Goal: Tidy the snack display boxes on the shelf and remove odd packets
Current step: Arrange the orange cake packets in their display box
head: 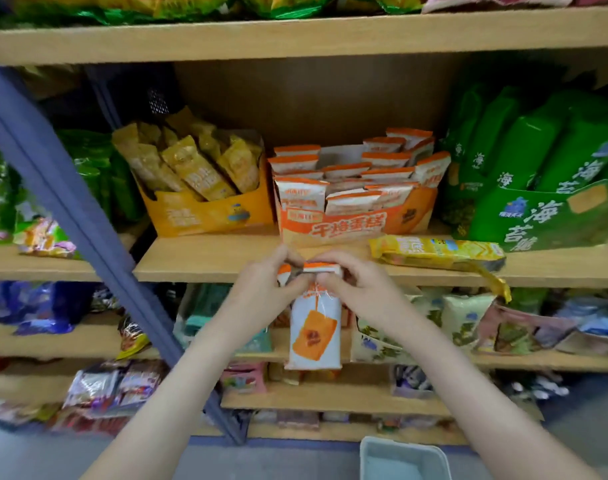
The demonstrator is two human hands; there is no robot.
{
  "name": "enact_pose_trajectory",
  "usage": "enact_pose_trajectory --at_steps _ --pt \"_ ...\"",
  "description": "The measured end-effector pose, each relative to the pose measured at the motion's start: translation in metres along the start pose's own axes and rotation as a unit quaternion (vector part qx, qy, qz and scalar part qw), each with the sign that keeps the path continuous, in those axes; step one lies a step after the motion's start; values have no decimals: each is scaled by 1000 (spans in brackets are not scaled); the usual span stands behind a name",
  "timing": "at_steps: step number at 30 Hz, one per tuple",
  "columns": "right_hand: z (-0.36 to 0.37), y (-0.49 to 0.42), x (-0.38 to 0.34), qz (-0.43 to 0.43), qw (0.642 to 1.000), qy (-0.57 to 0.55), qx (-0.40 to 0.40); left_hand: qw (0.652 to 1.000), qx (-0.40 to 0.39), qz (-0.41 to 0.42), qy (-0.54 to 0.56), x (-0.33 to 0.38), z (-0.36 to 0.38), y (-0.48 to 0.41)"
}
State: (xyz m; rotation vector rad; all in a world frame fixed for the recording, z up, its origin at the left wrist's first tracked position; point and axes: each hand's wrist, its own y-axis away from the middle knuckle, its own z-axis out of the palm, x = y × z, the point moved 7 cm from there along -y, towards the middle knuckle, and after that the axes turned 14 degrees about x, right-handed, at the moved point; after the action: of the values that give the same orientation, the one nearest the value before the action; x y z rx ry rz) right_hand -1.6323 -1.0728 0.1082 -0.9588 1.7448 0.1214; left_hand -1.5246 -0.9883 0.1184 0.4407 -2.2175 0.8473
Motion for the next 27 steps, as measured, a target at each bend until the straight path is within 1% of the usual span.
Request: enact_pose_trajectory --at_steps 2,3,4,6,9,11,13,15,16,17,18,19,20,21,22,24,25,27 --pt "9 5 9 40 998 -11 42 997 4 -69 45 -19 -2 9" --pt "14 10 14 74 995 -38 61 991 2 -104 78 -29 -3 15" --pt "19 16 19 112 988 -70 81 988 2 -122 99 -38 -5 22" --pt "28 29 29 173 971 -109 125 988 -4 -122 94 -53 -13 37" --pt "34 47 33 212 946 -146 197 985 -55 -134 91 -70 -17 62" --pt "32 59 35 234 929 -152 243 978 -116 -146 98 -75 -10 74" --pt "26 71 37 262 912 -145 280 971 -181 -142 68 -71 -1 83" --pt "17 79 36 271 905 -131 300 969 -194 -135 68 -60 4 85" --pt "8 81 33 254 913 -103 301 970 -188 -134 82 -52 7 83" --pt "1 82 29 220 931 -40 289 970 -179 -134 91 -47 8 80" --pt "-7 81 20 156 950 62 264 972 -173 -125 97 -41 11 76" --pt "-12 81 9 67 955 183 226 974 -170 -112 97 -33 14 72" --pt "-14 83 -2 -32 937 297 183 976 -173 -99 93 -26 17 66" --pt "-15 85 -9 -110 910 375 137 976 -176 -90 93 -17 20 61" --pt "-16 87 -10 -152 892 417 91 975 -181 -83 99 -8 23 55" --pt "-23 86 -6 -182 876 446 36 966 -192 -87 146 9 32 44" --pt "-29 85 -5 -193 871 451 33 959 -200 -95 178 18 37 39" --pt "-47 79 -6 -219 858 460 66 949 -213 -95 210 35 48 31"
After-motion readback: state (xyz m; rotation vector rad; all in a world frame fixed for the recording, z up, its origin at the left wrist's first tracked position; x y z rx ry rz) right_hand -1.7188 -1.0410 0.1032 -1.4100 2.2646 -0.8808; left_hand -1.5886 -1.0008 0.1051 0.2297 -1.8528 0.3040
